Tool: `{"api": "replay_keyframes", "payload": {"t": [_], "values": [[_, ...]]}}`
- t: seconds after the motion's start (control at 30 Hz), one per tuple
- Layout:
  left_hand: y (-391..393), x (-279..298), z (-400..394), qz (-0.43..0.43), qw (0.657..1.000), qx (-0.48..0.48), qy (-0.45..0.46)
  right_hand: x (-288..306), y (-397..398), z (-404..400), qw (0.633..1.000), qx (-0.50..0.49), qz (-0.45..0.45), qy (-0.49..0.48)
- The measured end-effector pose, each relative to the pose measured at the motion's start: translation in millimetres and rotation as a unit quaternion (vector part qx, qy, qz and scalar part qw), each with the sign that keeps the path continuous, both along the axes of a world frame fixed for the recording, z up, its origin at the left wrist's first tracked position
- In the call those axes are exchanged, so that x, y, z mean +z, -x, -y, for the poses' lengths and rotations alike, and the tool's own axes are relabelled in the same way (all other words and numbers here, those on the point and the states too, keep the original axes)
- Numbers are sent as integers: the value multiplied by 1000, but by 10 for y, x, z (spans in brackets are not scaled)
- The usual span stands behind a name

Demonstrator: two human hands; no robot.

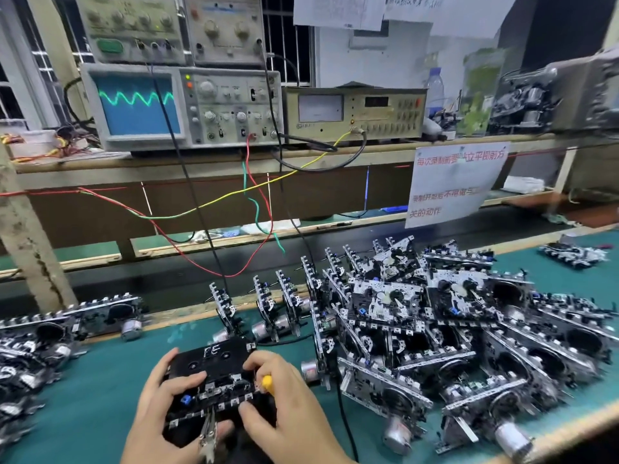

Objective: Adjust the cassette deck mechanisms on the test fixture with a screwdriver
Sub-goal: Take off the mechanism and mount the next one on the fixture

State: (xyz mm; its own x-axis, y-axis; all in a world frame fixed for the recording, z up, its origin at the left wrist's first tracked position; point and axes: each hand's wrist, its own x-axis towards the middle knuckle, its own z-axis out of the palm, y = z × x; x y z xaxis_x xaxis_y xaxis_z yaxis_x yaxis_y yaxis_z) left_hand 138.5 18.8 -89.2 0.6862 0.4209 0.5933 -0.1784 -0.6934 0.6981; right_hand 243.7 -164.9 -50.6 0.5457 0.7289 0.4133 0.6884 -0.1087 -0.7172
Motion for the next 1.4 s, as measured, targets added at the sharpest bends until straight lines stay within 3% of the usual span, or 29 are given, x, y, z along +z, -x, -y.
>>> {"api": "replay_keyframes", "payload": {"t": [0.87,1.4], "values": [[-28,73,-5,-2,1000,-11,-5,-10,15,-37,999,-6,10,-42],[-17,142,47,-29,999,37,1,-58,-7,-22,999,-3,5,-39]]}}
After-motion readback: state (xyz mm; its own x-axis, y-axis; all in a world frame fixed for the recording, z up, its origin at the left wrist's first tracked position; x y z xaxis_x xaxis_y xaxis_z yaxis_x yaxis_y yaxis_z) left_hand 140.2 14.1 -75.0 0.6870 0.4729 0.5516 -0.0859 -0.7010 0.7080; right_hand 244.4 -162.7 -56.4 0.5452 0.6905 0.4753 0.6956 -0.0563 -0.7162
